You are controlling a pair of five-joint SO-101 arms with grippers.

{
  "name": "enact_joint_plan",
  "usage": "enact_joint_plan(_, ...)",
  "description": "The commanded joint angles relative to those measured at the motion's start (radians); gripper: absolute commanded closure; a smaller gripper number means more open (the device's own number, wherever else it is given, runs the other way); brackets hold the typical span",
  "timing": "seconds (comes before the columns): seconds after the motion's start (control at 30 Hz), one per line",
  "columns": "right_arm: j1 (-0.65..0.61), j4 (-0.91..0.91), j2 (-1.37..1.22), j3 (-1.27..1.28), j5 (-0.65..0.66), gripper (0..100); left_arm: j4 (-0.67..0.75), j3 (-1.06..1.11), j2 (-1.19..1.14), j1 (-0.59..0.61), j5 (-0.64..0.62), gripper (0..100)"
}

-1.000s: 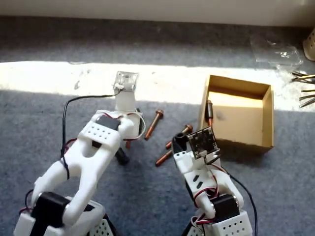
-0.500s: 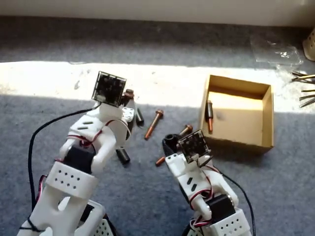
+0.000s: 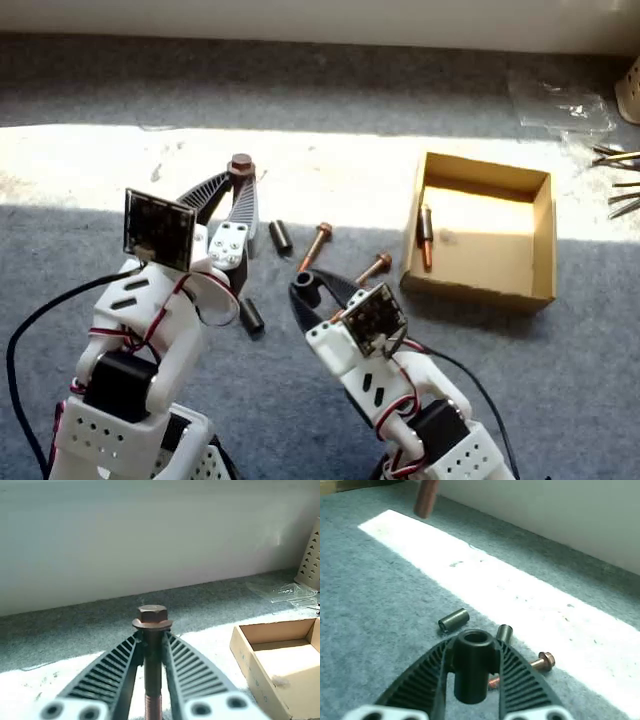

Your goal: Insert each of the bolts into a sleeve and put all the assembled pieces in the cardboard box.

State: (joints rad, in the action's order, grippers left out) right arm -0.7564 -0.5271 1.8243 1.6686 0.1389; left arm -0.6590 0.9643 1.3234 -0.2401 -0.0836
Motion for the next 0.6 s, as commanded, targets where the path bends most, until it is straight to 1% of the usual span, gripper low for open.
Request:
enact_joint_plan(0.0,-0.074,0.056,0.013,0.042,-0.005,99.4,0.0,-0.007,0.05,0.013,0.005,99)
enact_joint_plan(0.17,-0.073,0.162,0.013,0.045,-0.006,99.4,0.002,0.03,0.143,0.013,0.0,99)
enact_joint_plan(0.3,-0.073,0.173,0.013,0.065,-0.006,99.4,0.005,0.093,0.269,0.012,0.0,99)
enact_joint_plan(0.43,-0.073,0.173,0.013,0.074,-0.006,99.4,0.13,0.197,0.377,0.012,-0.002,99)
enact_joint_plan(0.57,-0.05,0.173,0.013,0.101,-0.005,99.4,0.261,0.291,0.435,0.012,-0.002,99)
